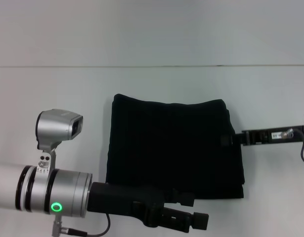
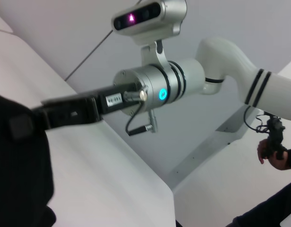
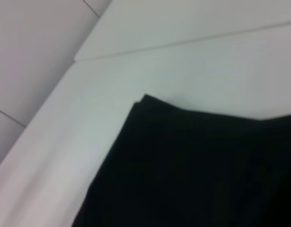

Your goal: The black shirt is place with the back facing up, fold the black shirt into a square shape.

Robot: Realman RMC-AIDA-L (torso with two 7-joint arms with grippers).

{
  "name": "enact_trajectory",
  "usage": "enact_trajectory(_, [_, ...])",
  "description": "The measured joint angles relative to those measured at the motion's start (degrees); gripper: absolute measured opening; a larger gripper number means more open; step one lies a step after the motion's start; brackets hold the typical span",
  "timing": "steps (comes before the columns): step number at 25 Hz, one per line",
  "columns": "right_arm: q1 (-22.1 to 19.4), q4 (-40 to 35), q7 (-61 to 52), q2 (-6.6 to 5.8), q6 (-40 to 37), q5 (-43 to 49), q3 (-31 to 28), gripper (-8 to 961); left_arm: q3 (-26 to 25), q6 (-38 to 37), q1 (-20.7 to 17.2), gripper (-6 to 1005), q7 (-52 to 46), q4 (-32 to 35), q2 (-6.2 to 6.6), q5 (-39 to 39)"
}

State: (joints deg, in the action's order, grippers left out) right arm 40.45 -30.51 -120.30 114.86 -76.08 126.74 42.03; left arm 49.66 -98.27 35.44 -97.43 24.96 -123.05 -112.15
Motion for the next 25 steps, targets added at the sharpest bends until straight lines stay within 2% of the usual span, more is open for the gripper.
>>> enact_trajectory(5, [-0.86, 0.26, 0.07, 0.25, 0.92, 1.73, -0.07, 119, -0.81, 2.55, 0.16, 949, -0.65, 0.0, 0.08, 1.16])
enact_trajectory(7, [-1.44, 0.24, -0.18, 0.11, 1.95, 1.76, -0.32, 138, -2.64, 4.44, 0.31, 949, -0.93, 0.0, 0.31, 1.7])
enact_trajectory(8, [-2.09, -0.03, -0.48, -0.42, 2.89, 1.7, -0.49, 147, -5.13, 6.31, 0.52, 949, -1.58, 0.0, 0.69, 1.72])
enact_trajectory(9, [-2.09, -0.03, -0.48, -0.42, 2.89, 1.7, -0.49, 199, -5.13, 6.31, 0.52, 949, -1.58, 0.0, 0.69, 1.72])
enact_trajectory(12, [-2.41, -0.42, -0.63, -1.76, 2.8, 1.5, -1.47, 353, -8.7, 9.05, 1.0, 949, -3.33, 0.03, 1.38, 1.75])
enact_trajectory(15, [-2.31, -0.98, -0.72, -3.01, 1.51, 1.48, -3.64, 425, -10.65, 10.78, 1.26, 949, -4.66, 0.12, 1.86, 1.77])
enact_trajectory(17, [-2.21, -2.0, -0.73, -3.4, 0.87, 1.46, -4.64, 473, -11.03, 10.97, 1.28, 949, -4.73, 0.29, 1.96, 1.87])
enact_trajectory(22, [-0.77, -5.15, -0.64, -3.48, -0.53, 1.07, -7.4, 594, -11.09, 10.72, 1.29, 949, -4.54, 0.36, 1.98, 2.13])
enact_trajectory(25, [1.04, -5.31, -0.11, -3.02, -0.17, 0.11, -7.52, 654, -11.15, 10.53, 0.91, 949, -4.19, 0.49, 2.01, 2.09])
